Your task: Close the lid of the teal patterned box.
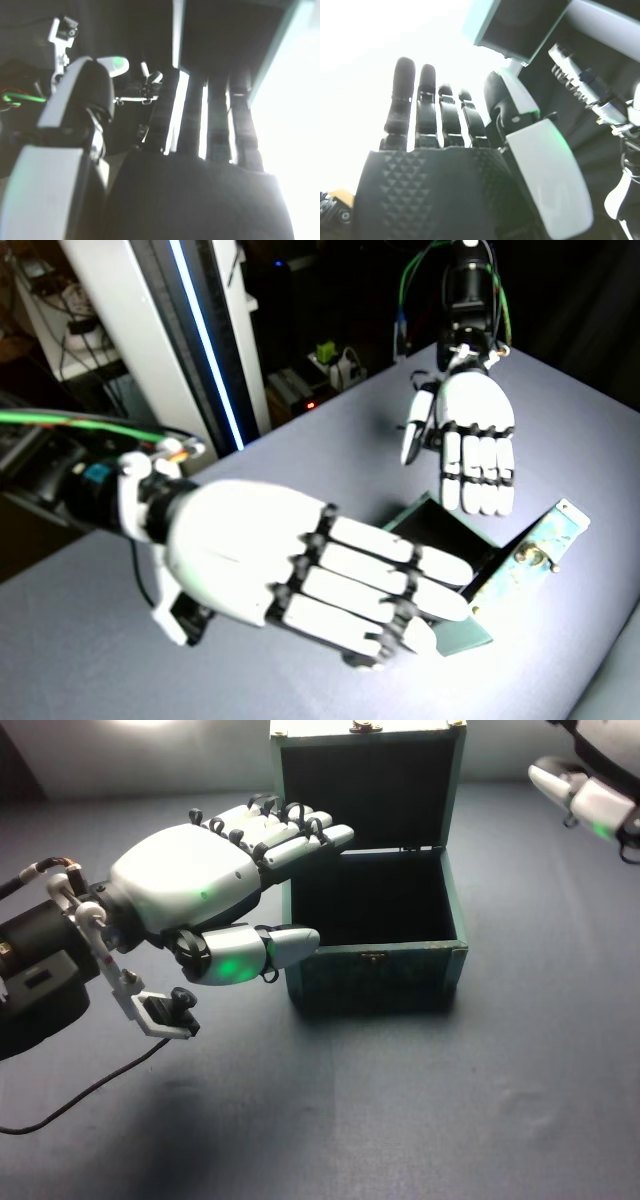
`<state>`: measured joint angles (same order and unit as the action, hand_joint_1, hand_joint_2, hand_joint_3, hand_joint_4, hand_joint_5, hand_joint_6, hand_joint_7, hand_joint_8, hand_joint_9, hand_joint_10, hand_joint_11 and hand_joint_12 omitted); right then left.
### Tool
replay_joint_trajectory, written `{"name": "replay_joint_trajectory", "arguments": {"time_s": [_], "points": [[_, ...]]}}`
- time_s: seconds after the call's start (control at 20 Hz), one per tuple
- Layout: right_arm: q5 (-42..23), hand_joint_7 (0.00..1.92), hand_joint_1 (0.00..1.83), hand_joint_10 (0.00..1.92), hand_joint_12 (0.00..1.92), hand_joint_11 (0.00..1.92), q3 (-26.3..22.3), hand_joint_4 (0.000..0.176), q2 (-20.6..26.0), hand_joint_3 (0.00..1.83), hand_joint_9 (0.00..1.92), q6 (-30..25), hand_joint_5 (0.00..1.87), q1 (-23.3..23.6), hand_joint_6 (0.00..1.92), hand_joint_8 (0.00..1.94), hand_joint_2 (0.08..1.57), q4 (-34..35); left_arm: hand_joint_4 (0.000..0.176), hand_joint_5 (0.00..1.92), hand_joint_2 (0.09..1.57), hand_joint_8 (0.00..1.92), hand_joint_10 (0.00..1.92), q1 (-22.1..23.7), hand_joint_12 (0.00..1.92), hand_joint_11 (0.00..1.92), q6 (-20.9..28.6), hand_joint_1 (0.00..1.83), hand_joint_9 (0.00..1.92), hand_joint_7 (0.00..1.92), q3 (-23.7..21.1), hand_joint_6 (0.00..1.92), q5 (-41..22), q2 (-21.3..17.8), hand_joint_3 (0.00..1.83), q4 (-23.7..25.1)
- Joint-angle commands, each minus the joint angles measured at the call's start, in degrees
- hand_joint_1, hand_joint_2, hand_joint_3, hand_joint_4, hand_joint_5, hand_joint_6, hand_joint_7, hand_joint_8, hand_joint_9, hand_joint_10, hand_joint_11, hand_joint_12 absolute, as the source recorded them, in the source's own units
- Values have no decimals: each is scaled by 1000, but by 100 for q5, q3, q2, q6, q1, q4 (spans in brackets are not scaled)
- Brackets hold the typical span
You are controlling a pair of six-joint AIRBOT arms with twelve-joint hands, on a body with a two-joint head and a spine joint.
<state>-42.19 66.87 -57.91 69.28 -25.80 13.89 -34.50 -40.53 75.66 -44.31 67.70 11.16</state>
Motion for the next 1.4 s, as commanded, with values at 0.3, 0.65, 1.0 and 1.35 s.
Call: {"name": "replay_joint_trajectory", "arguments": {"time_s": [0.3,0.65,1.0,1.35], "points": [[-50,0,288,0,1906,0,520,0,-353,19,1,87,0,594,0,0,1570,-37,25,81,1425,4,17,193,813,0,127,166,55,52,213,27,-427,230,0,-27],[641,115,215,159,1621,0,1091,0,-985,0,187,86,9,884,3,23,1467,-33,0,82,1463,7,10,212,636,0,129,147,46,60,260,20,-372,271,6,-19],[968,202,137,713,1725,6,1435,0,-1202,0,17,86,88,922,15,51,1438,208,1,82,1472,4,8,231,671,0,132,84,47,55,280,14,-380,298,4,5],[1010,147,245,1487,1921,34,1418,0,-1211,0,98,32,13,921,762,921,1437,254,3,104,1472,2,13,205,716,0,144,133,63,74,295,16,-387,296,0,-37]]}}
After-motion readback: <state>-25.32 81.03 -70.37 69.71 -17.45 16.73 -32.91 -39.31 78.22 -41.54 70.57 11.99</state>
